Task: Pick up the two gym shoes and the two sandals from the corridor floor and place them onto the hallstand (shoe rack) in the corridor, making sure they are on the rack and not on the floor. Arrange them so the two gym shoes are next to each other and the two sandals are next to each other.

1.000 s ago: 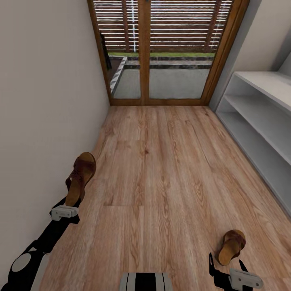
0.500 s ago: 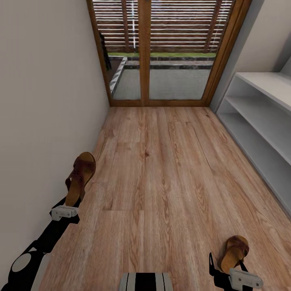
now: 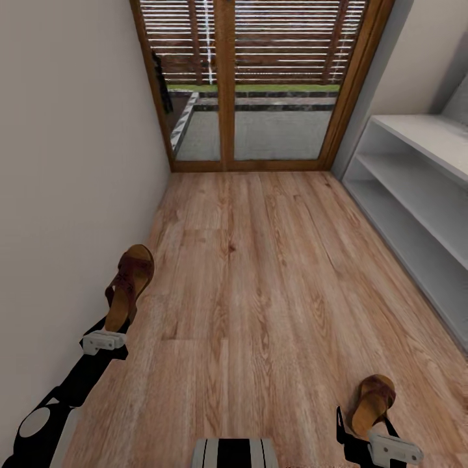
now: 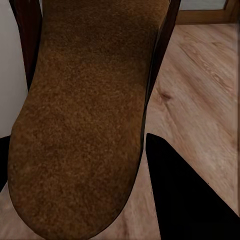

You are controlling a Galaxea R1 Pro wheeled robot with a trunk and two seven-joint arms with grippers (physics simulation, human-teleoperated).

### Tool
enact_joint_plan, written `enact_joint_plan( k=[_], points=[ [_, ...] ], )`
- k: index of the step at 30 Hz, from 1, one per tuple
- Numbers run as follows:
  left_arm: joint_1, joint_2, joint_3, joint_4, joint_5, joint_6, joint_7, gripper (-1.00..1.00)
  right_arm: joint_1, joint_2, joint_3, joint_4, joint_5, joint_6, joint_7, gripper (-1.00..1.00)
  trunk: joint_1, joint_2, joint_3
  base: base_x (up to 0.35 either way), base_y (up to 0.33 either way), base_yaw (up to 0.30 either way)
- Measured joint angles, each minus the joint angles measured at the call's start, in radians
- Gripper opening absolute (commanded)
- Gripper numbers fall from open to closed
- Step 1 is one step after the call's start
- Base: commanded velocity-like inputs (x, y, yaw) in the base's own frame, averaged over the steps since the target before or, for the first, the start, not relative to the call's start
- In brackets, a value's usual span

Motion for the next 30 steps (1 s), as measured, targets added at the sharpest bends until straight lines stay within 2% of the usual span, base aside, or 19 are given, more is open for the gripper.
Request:
enact_joint_plan(
  k=[30],
  points=[
    [0.000,0.000,0.000,0.000,-0.001,0.000,0.000,-1.00,0.000,0.000,0.000,0.000,0.000,0.000,0.001,1.00,0.000,0.000,0.000,0.000,0.000,-0.277]
  ],
)
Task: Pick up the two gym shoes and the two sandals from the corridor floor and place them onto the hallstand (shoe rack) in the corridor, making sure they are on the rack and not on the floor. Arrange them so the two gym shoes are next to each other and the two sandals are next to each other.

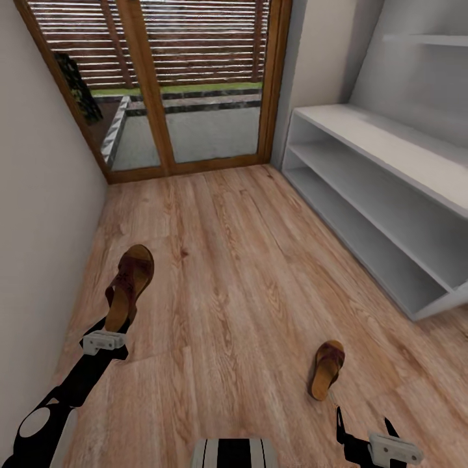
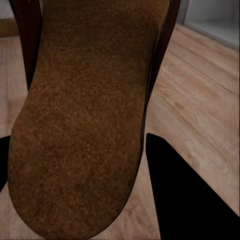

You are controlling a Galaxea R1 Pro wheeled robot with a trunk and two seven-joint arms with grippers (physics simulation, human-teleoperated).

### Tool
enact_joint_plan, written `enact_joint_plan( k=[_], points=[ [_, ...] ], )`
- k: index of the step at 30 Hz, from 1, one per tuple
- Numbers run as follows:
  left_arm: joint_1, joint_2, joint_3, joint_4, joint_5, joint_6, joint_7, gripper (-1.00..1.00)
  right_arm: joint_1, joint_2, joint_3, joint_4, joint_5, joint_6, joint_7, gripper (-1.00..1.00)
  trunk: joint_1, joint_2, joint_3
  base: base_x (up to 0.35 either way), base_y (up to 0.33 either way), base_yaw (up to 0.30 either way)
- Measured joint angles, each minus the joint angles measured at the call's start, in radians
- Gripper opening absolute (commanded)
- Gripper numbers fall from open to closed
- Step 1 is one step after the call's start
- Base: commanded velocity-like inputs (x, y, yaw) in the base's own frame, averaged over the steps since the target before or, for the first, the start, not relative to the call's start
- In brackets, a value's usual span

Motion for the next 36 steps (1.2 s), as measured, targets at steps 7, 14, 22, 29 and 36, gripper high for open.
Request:
enact_joint_plan(
  k=[7,14,22,29,36],
  points=[
    [0.000,0.000,0.000,0.000,0.000,0.000,0.000,-1.00,0.000,0.000,0.000,0.000,0.000,0.000,0.000,1.00,0.000,0.000,0.000,0.000,0.000,-0.284],
    [0.000,0.000,0.000,0.000,0.000,0.000,0.000,-1.00,0.000,0.000,0.000,0.000,0.000,0.000,0.000,1.00,0.000,0.000,0.000,0.000,0.000,-0.284],
    [0.000,0.000,0.000,0.000,0.000,0.000,0.000,-1.00,0.000,0.000,0.000,0.000,0.000,0.000,0.000,1.00,0.000,0.000,0.000,0.000,0.000,-0.274],
    [0.000,0.000,0.000,0.000,0.001,0.000,0.000,-1.00,0.000,0.000,0.000,-0.001,0.000,0.000,0.000,1.00,0.000,0.000,0.000,0.000,0.000,-0.185],
    [0.000,0.000,0.000,0.000,0.001,0.000,0.000,-1.00,0.000,0.000,0.000,0.000,0.000,0.000,0.000,1.00,0.000,0.000,0.000,0.000,0.000,-0.033]
  ],
)
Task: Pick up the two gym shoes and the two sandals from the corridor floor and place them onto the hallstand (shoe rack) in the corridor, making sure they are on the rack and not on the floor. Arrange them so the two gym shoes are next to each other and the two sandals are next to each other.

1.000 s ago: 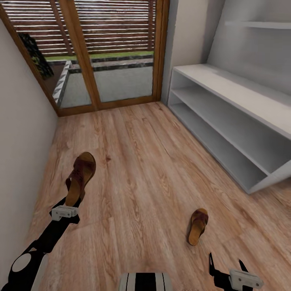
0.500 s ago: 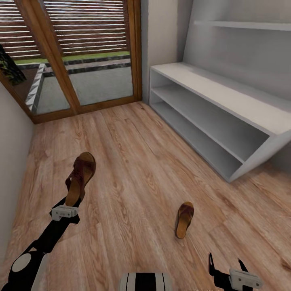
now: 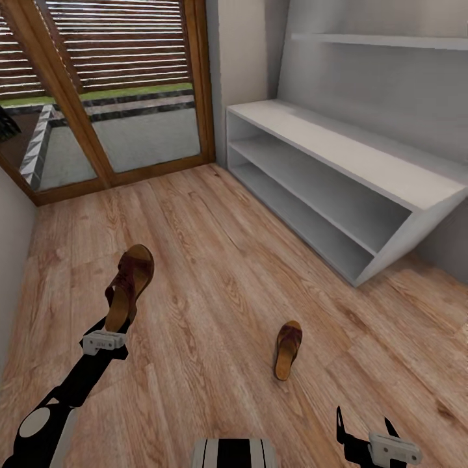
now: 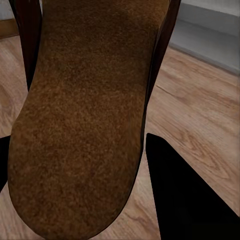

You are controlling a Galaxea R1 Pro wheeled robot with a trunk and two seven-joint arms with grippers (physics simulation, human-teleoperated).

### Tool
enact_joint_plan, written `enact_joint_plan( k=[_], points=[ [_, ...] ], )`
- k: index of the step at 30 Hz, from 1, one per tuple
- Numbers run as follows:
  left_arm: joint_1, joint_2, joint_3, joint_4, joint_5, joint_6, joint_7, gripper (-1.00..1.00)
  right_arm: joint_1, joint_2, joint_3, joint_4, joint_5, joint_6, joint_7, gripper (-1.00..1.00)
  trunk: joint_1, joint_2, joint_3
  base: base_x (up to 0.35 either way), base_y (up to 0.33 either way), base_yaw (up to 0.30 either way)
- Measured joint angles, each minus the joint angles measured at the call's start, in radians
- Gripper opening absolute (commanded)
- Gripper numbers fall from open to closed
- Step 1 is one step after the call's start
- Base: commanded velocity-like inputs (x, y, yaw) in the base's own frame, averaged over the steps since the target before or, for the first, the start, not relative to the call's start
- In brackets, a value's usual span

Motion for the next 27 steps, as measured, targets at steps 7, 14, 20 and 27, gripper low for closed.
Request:
enact_joint_plan(
  k=[7,14,20,27],
  points=[
    [0.000,0.001,0.000,0.000,0.000,0.001,-0.001,-1.00,0.000,0.000,0.000,0.000,0.000,0.000,0.000,1.00,0.000,0.000,0.000,0.000,0.066,-0.005],
    [0.000,0.000,0.000,0.000,0.000,-0.001,-0.001,-1.00,0.000,0.000,0.000,0.000,0.000,0.000,0.000,1.00,0.000,0.000,0.000,0.000,0.133,-0.001],
    [0.000,0.001,0.000,0.000,0.000,-0.001,0.000,-1.00,0.000,0.000,0.000,0.000,0.000,0.000,0.000,1.00,0.000,0.000,0.000,0.000,0.042,0.000],
    [0.000,0.001,0.000,0.000,0.000,-0.001,0.000,-1.00,0.000,0.000,0.000,0.000,0.000,0.000,0.000,1.00,0.000,0.000,0.000,0.000,0.014,0.000]
  ],
)
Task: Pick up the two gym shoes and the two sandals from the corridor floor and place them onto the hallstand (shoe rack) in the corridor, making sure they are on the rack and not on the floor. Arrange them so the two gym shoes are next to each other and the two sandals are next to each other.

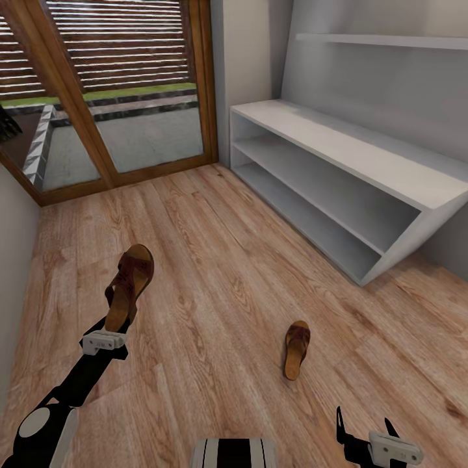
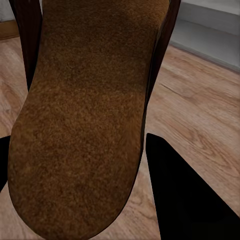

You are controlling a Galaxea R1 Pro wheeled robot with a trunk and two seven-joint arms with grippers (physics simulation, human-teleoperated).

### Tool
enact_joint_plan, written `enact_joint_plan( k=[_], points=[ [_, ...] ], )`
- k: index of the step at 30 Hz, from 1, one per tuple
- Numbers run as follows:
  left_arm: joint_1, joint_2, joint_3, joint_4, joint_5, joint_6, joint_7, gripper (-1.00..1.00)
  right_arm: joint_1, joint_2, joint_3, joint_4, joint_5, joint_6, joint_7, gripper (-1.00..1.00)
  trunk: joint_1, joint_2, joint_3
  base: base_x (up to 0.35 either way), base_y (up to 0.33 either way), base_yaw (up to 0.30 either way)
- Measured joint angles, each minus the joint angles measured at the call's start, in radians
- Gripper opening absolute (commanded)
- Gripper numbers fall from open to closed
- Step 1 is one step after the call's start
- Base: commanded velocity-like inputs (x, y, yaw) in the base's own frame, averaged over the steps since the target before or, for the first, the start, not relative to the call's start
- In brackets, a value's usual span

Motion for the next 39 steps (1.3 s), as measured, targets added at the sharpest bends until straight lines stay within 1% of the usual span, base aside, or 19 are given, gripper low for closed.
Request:
enact_joint_plan(
  k=[8,22,39],
  points=[
    [0.000,0.000,0.000,0.000,0.000,0.001,0.000,-1.00,0.000,0.000,0.000,0.000,0.000,0.000,0.000,1.00,0.000,0.000,0.000,0.000,0.033,0.000],
    [0.000,0.000,0.000,0.000,0.000,0.001,0.000,-1.00,-0.001,0.000,0.000,0.011,0.000,0.000,0.000,1.00,0.000,0.000,0.000,0.000,0.196,0.000],
    [0.000,0.000,0.000,0.000,-0.001,0.000,0.000,-1.00,-0.002,0.000,0.000,0.012,0.000,0.000,0.000,1.00,0.000,0.000,0.000,0.000,0.021,0.000]
  ],
)
